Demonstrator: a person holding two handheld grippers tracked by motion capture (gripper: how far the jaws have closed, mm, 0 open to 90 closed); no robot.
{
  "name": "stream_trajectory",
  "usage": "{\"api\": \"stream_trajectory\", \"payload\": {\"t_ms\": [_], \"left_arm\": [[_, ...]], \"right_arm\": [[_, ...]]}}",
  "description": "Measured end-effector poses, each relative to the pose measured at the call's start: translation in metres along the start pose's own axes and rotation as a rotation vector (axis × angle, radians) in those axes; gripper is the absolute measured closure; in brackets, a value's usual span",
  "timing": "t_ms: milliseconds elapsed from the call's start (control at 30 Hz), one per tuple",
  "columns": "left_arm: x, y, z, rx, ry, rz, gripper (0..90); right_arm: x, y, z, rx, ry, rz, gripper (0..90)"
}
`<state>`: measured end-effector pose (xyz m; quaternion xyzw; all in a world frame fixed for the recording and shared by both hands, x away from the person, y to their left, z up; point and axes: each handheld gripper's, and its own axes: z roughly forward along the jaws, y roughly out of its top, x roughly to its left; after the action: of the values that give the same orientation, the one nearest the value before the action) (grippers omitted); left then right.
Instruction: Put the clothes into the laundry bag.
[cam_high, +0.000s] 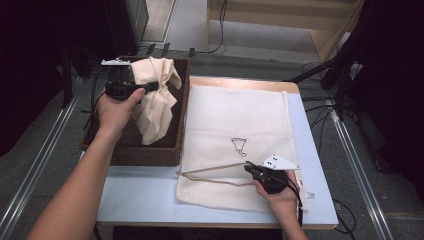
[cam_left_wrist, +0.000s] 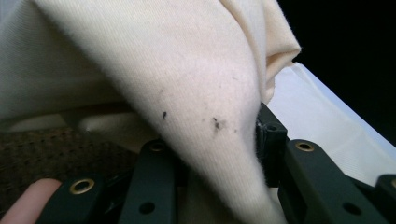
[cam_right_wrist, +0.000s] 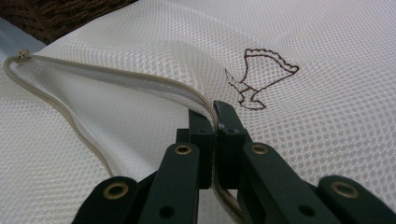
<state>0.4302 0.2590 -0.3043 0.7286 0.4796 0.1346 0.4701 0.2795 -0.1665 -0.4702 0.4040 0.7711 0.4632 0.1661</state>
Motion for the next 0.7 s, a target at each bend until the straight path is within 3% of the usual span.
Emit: {"api": "stream_trajectory", "payload": {"t_ms": [100, 167, 467, 600, 700], "left_arm": [[-0.013, 0.001, 0.003, 0.011, -0.040, 0.018, 67.6], [-0.024, 0.002, 0.006, 0.014, -0.079, 0.013, 67.6], [-0.080, -0.003, 0.019, 0.063, -0.272, 0.086, 67.6], [-0.103, -0.010, 0.025, 0.092, -0.392, 0.087, 67.7], [-0.118, -0.021, 0.034, 0.162, -0.528, 0.070, 67.8]], "right_arm": [[0.000, 0.000, 0.000, -0.003, -0.002, 0.003, 88.5], [0.000, 0.000, 0.000, -0.005, -0.004, 0.004, 88.5], [-0.001, 0.001, 0.000, -0.009, -0.004, 0.013, 88.5], [-0.002, 0.001, 0.000, -0.017, -0.008, 0.017, 88.4], [-0.002, 0.001, 0.000, -0.021, -0.016, 0.024, 88.4]]}}
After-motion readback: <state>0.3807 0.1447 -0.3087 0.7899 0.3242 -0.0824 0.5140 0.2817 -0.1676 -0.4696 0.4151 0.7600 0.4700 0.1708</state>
